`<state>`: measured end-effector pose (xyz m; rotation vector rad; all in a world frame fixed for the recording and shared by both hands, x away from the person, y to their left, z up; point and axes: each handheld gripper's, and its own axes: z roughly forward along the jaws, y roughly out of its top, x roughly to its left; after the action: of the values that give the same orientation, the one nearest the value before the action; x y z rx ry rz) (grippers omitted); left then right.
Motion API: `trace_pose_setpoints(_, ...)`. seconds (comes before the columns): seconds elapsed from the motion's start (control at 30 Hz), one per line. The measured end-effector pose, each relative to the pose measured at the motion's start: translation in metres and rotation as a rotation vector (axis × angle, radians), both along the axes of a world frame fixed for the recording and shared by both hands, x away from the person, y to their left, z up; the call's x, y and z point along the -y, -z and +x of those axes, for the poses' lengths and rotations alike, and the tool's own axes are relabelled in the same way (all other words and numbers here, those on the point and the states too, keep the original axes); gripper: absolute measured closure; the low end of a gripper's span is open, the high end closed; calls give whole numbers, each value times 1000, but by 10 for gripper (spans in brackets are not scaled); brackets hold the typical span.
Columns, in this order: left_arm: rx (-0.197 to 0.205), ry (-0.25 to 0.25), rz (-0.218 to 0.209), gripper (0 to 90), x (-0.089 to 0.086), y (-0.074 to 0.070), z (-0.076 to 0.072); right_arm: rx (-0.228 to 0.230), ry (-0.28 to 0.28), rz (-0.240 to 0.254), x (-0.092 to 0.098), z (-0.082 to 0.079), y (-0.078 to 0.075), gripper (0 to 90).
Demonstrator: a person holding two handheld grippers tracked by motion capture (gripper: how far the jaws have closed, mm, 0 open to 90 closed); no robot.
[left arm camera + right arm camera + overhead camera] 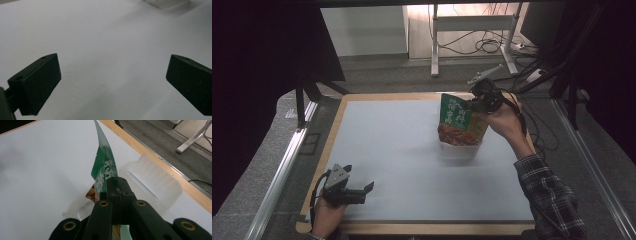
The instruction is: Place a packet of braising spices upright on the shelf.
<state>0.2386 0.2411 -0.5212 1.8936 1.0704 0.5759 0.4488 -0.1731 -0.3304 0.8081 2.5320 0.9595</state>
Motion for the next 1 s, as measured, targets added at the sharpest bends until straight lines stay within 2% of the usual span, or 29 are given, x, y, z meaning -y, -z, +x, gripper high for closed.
trace_pose_setpoints(0.13, 1, 1, 3, 0, 1, 0, 0, 14, 3, 6, 0, 1, 5, 890)
trace_pose_setpoints(0.3, 3, 0, -1, 0, 0, 0, 0, 8, 5, 22, 2, 2, 9, 859)
trace_pose_setpoints(0.43, 3, -4, -6, 0, -1, 0, 0, 50, 7, 26, 3, 0, 9, 825)
trace_pose_setpoints(0.6, 2, -2, -4, 0, 0, 0, 0, 64, 7, 24, 0, 0, 11, 767)
trace_pose_setpoints(0.9, 2, 1, -1, 0, 0, 0, 0, 99, 8, 41, 0, -2, 3, 710)
trace_pose_setpoints(1.0, 3, 1, -1, 0, 0, 0, 0, 111, 19, 52, 3, -4, 1, 662)
